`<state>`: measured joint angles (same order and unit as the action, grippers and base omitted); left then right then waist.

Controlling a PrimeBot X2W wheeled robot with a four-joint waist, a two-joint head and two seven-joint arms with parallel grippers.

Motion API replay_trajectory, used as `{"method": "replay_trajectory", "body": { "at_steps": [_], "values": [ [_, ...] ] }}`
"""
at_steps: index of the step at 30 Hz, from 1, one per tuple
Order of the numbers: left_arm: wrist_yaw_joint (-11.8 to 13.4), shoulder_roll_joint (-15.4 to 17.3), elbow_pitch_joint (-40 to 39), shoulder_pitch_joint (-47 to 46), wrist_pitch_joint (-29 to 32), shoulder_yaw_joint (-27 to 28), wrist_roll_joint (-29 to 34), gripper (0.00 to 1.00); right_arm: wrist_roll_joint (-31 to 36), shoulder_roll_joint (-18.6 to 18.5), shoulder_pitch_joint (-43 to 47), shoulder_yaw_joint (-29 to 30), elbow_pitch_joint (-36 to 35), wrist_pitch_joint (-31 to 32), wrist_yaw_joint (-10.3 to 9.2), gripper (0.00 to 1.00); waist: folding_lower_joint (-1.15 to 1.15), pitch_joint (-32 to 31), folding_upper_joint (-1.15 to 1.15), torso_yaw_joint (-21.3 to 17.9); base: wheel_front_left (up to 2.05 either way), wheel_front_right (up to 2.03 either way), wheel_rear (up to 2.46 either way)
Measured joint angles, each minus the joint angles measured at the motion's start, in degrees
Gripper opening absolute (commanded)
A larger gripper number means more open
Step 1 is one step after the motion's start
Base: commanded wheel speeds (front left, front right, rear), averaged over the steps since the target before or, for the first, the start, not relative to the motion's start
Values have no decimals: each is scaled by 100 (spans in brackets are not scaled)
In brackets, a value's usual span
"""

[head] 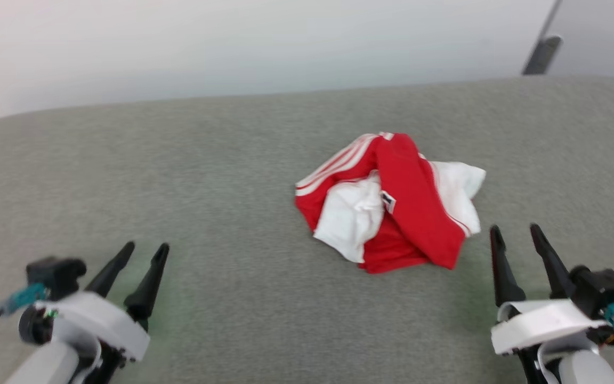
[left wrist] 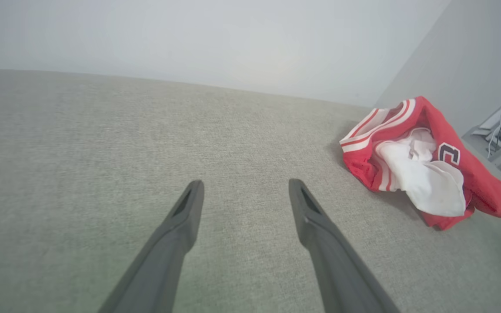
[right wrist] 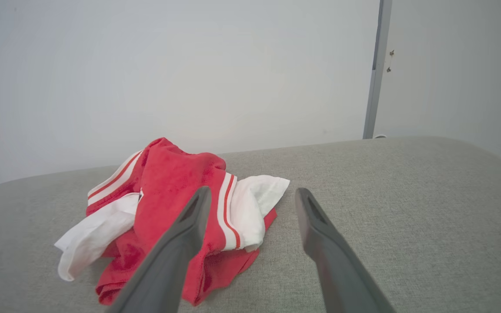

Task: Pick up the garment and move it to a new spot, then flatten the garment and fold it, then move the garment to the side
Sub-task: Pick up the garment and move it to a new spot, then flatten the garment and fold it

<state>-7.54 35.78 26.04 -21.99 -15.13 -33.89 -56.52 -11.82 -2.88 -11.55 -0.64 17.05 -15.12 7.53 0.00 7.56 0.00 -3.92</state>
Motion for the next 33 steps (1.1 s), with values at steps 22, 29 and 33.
{"method": "replay_trajectory", "body": {
  "at_steps": [22, 29, 33],
  "values": [
    [0, -1277, -1597, 2482, 0, 3486, 2927, 100, -30, -112, 591, 407, -621, 0, 0, 100, 0, -530, 0, 200, 0, 0, 0],
    [0, -1350, -1667, 2563, 0, 3499, 2969, 100, -25, -70, 636, 371, -627, 0, 0, 100, 0, -471, 0, 111, 0, 0, 0],
    [0, -1378, -1682, 2587, 0, 3527, 2924, 100, -26, -48, 638, 369, -601, 0, 0, 100, 0, -491, 0, 98, 0, 0, 0]
  ]
}}
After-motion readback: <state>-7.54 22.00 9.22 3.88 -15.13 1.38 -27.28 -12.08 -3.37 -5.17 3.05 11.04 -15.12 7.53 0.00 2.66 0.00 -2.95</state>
